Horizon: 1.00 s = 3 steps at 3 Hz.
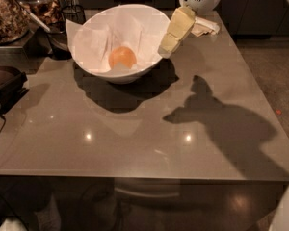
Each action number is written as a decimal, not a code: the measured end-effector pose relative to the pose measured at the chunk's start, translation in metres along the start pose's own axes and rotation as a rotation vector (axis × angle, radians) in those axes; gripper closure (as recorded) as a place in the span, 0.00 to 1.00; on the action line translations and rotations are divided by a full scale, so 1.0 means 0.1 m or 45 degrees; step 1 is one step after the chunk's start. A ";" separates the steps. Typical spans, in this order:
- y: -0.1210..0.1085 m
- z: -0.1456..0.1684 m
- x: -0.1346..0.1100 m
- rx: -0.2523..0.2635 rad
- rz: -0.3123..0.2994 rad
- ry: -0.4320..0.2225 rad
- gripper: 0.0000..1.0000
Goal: Pick orange from white bowl
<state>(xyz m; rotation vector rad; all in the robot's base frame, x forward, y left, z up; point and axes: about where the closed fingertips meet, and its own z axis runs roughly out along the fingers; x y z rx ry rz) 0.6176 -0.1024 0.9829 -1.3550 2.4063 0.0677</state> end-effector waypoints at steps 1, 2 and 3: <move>-0.03 -0.02 -0.07 0.014 -0.003 -0.027 0.00; 0.03 0.08 -0.20 -0.025 -0.007 -0.063 0.00; 0.16 0.15 -0.51 -0.051 -0.033 -0.083 0.00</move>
Offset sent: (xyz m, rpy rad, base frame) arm 0.0055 0.0322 -0.0053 0.0849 0.0180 0.0376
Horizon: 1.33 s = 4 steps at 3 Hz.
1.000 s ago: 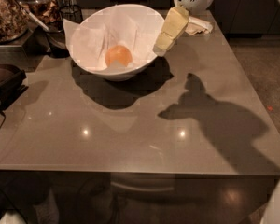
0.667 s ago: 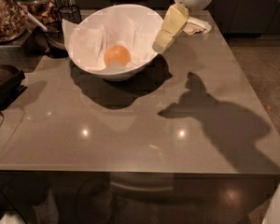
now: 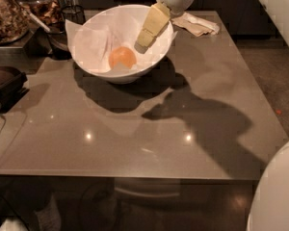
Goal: Pick orange from white bowl
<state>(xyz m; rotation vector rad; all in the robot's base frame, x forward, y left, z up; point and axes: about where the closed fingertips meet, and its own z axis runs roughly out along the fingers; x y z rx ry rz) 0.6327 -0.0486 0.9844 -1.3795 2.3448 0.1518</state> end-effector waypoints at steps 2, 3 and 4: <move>0.16 0.16 -0.36 0.007 -0.061 0.028 0.00; 0.14 0.26 -0.39 -0.027 -0.025 -0.023 0.00; 0.15 0.43 -0.57 -0.095 -0.042 -0.064 0.00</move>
Offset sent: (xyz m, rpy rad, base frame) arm 0.0026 0.0333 -0.0008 -0.0360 0.0002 0.0296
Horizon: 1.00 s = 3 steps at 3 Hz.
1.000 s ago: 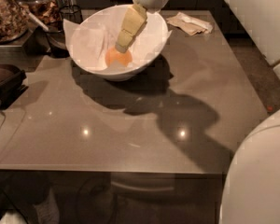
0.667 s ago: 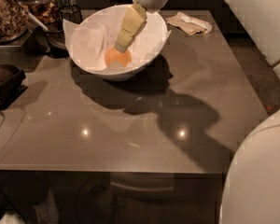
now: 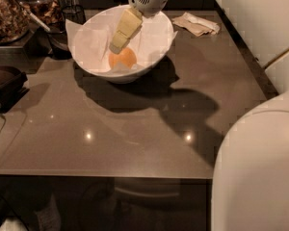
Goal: Pick orange from white bowl
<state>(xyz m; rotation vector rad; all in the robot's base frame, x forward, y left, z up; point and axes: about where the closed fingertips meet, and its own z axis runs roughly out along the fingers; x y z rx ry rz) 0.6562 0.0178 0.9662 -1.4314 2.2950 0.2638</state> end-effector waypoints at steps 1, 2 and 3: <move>-0.03 0.17 -0.11 -0.052 -0.011 -0.016 0.00; -0.04 0.29 -0.19 -0.079 -0.018 -0.018 0.04; -0.08 0.45 -0.21 -0.080 0.001 0.008 0.11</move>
Offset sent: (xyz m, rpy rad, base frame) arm 0.0249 0.0289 -0.0219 0.0349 0.0637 0.0568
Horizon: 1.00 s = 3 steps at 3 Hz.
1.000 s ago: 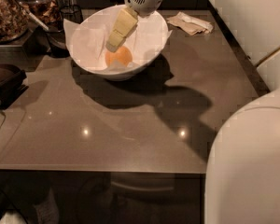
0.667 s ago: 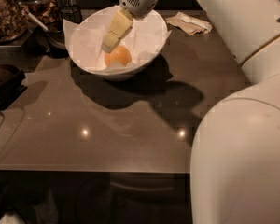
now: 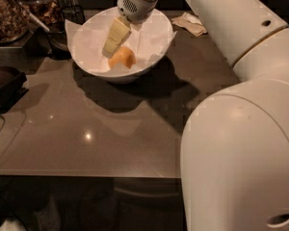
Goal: Pick orange from white bowl
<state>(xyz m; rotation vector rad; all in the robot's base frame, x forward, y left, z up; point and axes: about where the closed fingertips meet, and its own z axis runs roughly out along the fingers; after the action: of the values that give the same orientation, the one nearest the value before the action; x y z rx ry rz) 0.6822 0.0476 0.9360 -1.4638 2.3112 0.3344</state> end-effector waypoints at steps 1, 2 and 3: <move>-0.04 0.12 0.02 0.017 0.032 0.038 0.13; -0.04 0.23 0.06 0.026 0.053 0.077 0.17; -0.03 0.33 0.10 0.025 0.068 0.105 0.17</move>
Offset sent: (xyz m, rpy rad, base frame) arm -0.0003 -0.0022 -0.0328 -0.0938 0.0468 -0.0716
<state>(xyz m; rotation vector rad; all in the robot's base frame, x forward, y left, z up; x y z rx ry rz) 0.6878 0.0513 0.9020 -1.4337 2.4152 0.2702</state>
